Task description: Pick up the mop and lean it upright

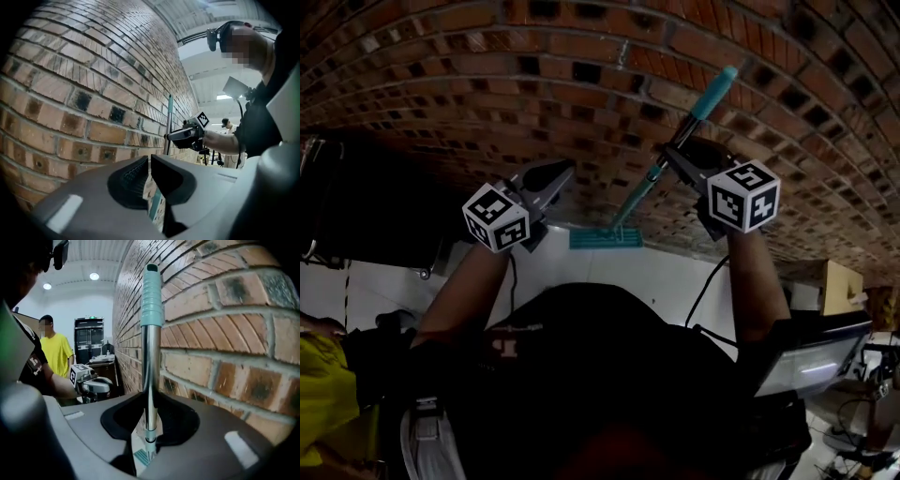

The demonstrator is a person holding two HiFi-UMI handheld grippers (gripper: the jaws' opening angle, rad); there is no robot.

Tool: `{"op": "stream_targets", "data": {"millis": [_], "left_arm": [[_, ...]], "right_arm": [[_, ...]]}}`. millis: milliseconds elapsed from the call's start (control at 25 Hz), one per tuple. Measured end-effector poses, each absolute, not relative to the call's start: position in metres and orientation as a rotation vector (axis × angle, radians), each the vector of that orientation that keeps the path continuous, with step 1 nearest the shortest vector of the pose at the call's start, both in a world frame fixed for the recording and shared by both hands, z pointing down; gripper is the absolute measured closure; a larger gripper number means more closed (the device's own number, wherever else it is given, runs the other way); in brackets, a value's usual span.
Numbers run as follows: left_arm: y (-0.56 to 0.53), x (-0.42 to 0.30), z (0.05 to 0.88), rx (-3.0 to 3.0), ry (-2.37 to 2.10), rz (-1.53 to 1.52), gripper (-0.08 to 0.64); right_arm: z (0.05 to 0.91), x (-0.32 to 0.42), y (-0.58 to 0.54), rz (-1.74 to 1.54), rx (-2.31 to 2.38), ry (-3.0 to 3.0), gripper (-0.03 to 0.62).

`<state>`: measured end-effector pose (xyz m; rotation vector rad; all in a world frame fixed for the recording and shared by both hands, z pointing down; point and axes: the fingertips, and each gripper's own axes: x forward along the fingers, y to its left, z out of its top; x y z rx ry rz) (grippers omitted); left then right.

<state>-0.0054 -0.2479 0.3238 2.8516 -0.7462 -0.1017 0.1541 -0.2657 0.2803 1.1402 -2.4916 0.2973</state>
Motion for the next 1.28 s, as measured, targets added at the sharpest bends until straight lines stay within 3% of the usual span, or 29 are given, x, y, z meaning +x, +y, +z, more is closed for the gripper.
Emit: {"op": "stream_targets", "data": {"millis": [600,1280], "left_arm": [[-0.259,-0.014,0.257,2.883,-0.756,-0.178,0.557],[-0.252,-0.021,0.251,2.871,-0.754,-0.154,0.557]], "right_arm": [[0.120,0.165,-0.273,0.188,1.194,-2.614,0.483],[0.067,0.168,-0.268,0.152,1.224,-2.680,0.483]]}}
